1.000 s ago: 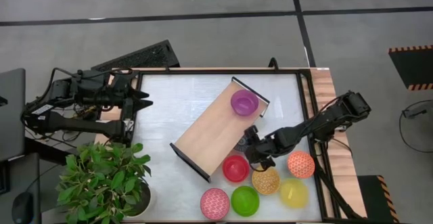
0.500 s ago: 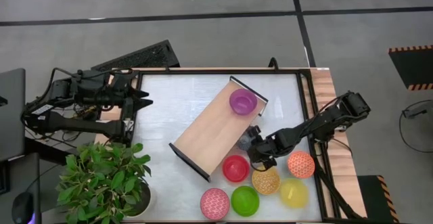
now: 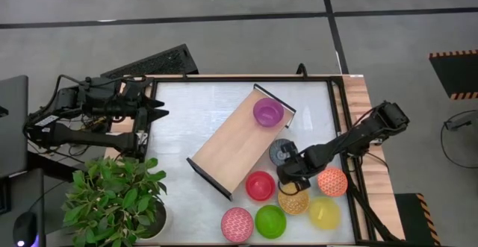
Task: Place and stack bowls onto a shelf
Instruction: Put the blue patterned bowl on the shelf
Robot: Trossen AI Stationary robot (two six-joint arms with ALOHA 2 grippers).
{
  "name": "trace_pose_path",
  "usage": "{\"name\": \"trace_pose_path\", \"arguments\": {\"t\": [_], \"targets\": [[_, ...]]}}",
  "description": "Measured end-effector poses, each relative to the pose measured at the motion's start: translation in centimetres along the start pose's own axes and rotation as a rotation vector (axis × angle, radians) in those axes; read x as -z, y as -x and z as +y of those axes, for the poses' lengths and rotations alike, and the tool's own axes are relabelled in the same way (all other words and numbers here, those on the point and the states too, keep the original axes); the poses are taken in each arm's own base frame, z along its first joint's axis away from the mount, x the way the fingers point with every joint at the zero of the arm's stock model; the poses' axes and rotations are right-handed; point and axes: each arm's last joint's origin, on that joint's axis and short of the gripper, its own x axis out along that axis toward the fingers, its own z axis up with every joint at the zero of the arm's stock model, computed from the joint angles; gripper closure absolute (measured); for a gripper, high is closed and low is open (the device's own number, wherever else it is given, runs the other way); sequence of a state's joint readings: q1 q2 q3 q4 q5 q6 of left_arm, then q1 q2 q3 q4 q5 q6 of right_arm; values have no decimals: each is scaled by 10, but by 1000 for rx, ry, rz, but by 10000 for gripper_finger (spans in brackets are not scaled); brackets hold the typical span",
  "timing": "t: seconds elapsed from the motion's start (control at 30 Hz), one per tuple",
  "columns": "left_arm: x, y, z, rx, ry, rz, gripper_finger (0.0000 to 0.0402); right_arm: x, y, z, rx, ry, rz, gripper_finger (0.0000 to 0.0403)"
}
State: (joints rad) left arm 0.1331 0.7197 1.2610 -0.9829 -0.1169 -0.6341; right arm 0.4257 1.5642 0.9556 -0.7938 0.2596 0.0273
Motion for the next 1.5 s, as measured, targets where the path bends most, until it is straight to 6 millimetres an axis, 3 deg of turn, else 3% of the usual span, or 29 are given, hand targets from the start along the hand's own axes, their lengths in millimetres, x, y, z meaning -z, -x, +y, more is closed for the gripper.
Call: {"name": "trace_pose_path", "arguments": {"t": [0.23, 0.5, 0.63, 0.73, 0.87, 1.13, 1.5], "targets": [[0, 0, 0, 0, -4, 0, 132, -8, 43, 5, -65, -40, -22, 366], [1, 0, 1, -8, -20, 12, 132, -10, 130, 5, -212, -90, -121, 366], [2, 0, 1, -12, -26, 18, 132, -23, 173, -7, -211, 55, -290, 366], [2, 0, 1, -10, -41, 21, 132, -40, 189, -25, -131, 137, -385, 366], [2, 0, 1, 7, -53, 34, 132, -62, 187, -53, -67, 192, -395, 366], [6, 0, 3, -11, -64, 75, 132, -101, 161, -92, -17, 333, -357, 366], [7, 0, 4, -21, -56, 87, 132, -137, 118, -93, -39, 509, -325, 366]]}}
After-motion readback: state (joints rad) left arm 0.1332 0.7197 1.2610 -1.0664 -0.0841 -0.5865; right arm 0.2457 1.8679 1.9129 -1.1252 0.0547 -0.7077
